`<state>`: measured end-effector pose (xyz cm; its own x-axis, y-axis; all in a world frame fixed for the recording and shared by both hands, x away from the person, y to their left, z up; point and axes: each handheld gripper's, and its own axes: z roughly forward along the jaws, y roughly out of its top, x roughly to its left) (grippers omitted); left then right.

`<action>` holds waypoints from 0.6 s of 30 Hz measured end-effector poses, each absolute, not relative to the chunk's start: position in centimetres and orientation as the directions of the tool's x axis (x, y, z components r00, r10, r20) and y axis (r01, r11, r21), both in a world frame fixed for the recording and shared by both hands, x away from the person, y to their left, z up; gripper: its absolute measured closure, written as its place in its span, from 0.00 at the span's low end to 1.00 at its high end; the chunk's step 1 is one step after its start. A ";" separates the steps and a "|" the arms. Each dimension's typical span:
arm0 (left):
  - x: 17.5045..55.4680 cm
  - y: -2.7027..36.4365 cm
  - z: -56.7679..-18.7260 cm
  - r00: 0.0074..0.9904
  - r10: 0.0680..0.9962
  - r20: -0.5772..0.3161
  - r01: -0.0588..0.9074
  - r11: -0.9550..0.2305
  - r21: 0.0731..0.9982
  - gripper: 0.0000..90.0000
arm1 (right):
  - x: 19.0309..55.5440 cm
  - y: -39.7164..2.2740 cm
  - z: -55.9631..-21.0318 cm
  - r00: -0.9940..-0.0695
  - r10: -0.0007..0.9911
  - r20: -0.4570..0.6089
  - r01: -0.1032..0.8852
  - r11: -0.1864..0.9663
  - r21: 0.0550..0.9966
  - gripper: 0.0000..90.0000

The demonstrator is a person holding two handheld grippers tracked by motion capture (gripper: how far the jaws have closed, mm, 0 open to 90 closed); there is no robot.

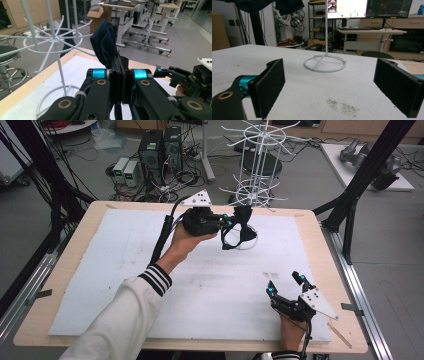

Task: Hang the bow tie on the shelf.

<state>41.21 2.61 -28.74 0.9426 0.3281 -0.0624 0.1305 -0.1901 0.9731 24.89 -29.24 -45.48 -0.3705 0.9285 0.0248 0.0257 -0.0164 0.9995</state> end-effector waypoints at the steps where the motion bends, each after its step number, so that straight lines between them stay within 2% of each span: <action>1: 41.2 2.5 -28.7 0.944 0.324 -0.063 0.130 -0.187 0.974 0.98 | 24.9 -29.2 -45.5 -0.370 0.929 0.024 0.025 -0.016 1.000 0.10; 8: 41.5 1.8 -28.5 0.950 0.305 -0.060 0.115 -0.164 0.980 0.98 | 24.9 -29.2 -45.5 -0.372 0.928 0.031 0.030 -0.021 0.999 0.10; 18: 42.2 0.9 -28.0 0.944 0.327 -0.049 0.102 -0.146 0.984 0.98 | 24.9 -29.3 -45.5 -0.371 0.928 0.034 0.030 -0.025 0.999 0.10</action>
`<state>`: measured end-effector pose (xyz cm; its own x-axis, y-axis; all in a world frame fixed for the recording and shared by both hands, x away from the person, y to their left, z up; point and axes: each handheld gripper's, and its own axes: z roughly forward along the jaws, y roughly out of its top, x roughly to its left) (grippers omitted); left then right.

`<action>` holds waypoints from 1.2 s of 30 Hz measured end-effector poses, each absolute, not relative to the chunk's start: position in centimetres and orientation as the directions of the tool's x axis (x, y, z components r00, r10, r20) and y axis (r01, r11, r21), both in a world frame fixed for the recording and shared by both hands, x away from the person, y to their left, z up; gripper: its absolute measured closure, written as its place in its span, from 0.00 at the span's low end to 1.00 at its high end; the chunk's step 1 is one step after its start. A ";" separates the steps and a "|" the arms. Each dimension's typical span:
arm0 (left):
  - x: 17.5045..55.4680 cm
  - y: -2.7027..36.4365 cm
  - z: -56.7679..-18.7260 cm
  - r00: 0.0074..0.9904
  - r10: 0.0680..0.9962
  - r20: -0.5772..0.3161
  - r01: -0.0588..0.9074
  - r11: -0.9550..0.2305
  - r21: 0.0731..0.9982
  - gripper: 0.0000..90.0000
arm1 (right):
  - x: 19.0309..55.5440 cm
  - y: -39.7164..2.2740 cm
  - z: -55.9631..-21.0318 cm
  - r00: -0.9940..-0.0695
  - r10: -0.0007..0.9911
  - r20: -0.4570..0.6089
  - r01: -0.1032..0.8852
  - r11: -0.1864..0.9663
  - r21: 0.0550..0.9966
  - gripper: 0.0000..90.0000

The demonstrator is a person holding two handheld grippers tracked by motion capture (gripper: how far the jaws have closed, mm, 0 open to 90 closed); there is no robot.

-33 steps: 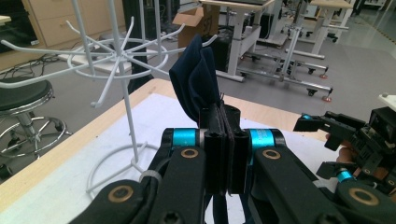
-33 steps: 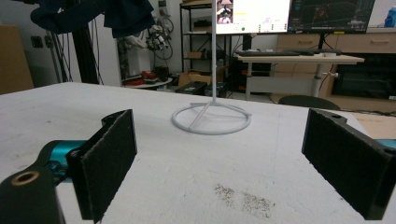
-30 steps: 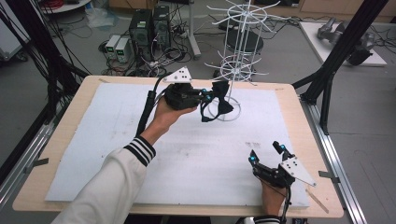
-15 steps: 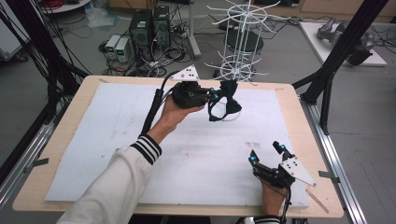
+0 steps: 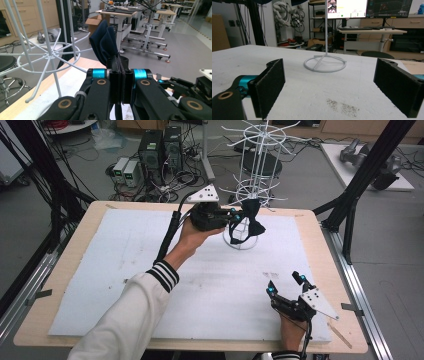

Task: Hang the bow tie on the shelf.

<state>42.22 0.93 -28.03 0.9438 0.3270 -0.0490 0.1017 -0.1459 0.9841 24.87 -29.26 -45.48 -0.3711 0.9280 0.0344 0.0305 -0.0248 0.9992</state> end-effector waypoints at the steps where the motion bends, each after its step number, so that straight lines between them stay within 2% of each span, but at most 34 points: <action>1: 42.3 0.9 -28.1 0.942 0.332 -0.052 0.105 -0.144 0.984 0.98 | 24.9 -29.3 -45.5 -0.371 0.928 0.035 0.031 -0.025 0.999 0.10; 36: 44.4 0.3 -29.6 0.892 0.449 -0.060 0.147 -0.160 0.976 0.98 | 24.8 -29.4 -45.5 -0.373 0.927 0.043 0.024 -0.037 0.999 0.10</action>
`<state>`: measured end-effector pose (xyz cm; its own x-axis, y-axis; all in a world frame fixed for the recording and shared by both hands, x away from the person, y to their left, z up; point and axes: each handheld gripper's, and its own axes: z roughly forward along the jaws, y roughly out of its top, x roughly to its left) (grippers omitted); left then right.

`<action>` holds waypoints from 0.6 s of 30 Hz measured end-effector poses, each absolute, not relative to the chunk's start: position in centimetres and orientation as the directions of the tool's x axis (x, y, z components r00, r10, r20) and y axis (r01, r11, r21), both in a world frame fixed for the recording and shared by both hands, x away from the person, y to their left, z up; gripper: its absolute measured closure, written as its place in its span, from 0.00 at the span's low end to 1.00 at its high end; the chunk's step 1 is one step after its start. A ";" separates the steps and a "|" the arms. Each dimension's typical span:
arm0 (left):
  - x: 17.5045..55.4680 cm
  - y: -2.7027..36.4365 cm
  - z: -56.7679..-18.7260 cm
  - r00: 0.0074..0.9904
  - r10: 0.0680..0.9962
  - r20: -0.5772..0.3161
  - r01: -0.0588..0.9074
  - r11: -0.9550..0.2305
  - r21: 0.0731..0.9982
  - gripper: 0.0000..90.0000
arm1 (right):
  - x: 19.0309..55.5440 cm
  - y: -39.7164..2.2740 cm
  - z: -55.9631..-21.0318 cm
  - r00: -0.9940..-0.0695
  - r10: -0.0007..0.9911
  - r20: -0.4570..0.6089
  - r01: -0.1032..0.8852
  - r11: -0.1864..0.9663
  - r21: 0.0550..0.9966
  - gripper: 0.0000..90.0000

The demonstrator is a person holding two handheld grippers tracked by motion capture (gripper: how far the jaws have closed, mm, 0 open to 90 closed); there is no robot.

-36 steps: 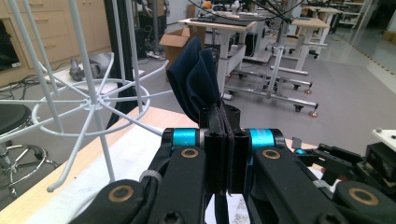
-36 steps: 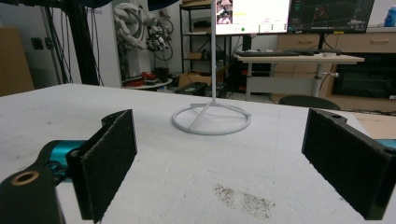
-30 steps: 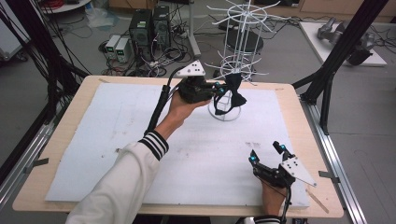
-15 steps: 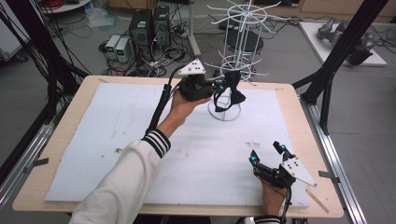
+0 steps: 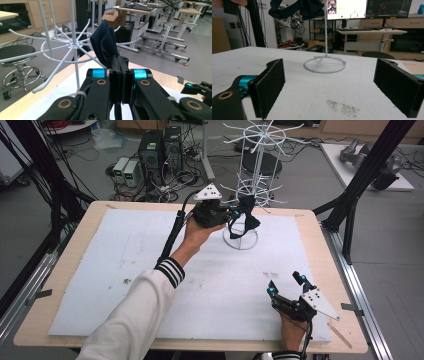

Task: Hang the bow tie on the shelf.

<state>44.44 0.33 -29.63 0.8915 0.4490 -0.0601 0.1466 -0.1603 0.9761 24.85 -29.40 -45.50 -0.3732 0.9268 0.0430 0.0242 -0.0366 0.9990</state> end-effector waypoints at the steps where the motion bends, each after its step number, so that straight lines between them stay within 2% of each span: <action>1: 44.5 0.3 -29.7 0.891 0.450 -0.062 0.150 -0.162 0.975 0.98 | 24.8 -29.4 -45.5 -0.372 0.927 0.045 0.025 -0.038 0.999 0.10; 18: 44.8 0.1 -29.9 0.876 0.477 -0.074 0.175 -0.171 0.970 0.98 | 24.9 -29.5 -45.5 -0.372 0.927 0.049 0.024 -0.044 0.999 0.10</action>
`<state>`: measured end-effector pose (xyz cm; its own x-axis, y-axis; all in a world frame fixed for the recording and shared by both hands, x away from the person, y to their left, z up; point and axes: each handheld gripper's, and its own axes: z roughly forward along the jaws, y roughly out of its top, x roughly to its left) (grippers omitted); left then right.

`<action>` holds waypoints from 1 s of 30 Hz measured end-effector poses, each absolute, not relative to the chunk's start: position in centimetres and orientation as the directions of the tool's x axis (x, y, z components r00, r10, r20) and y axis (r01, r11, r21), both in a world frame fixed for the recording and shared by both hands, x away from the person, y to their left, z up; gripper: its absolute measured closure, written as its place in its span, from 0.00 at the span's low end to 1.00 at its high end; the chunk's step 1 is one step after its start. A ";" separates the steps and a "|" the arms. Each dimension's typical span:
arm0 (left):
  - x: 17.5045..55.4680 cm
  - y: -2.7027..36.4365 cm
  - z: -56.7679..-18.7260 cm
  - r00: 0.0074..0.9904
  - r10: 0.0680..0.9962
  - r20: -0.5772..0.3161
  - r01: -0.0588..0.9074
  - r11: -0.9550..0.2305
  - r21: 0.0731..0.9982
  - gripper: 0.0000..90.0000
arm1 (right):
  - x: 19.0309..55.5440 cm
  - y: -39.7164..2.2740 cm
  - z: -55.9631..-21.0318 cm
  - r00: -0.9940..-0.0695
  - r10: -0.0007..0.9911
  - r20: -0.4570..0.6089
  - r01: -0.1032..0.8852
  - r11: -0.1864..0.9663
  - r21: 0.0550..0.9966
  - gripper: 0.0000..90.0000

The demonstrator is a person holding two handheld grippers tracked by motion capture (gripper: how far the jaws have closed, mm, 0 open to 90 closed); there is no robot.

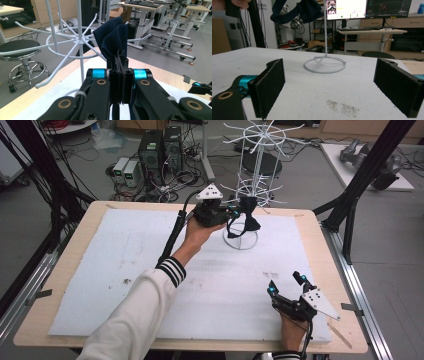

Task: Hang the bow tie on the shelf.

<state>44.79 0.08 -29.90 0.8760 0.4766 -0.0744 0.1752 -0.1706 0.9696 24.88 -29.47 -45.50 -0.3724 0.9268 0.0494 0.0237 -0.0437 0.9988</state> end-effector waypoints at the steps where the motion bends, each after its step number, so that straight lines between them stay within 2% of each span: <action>1: 44.8 0.1 -29.9 0.875 0.478 -0.073 0.175 -0.171 0.970 0.98 | 24.8 -29.5 -45.5 -0.370 0.927 0.054 0.028 -0.047 0.998 0.10; 21: 44.4 0.1 -29.4 0.874 0.484 -0.037 0.160 -0.215 0.963 0.96 | 24.8 -29.4 -45.5 -0.373 0.926 0.052 0.026 -0.045 0.999 0.10; 30: 44.6 0.5 -29.3 0.857 0.513 -0.038 0.178 -0.227 0.957 0.88 | 24.8 -29.4 -45.5 -0.373 0.926 0.053 0.027 -0.046 0.999 0.10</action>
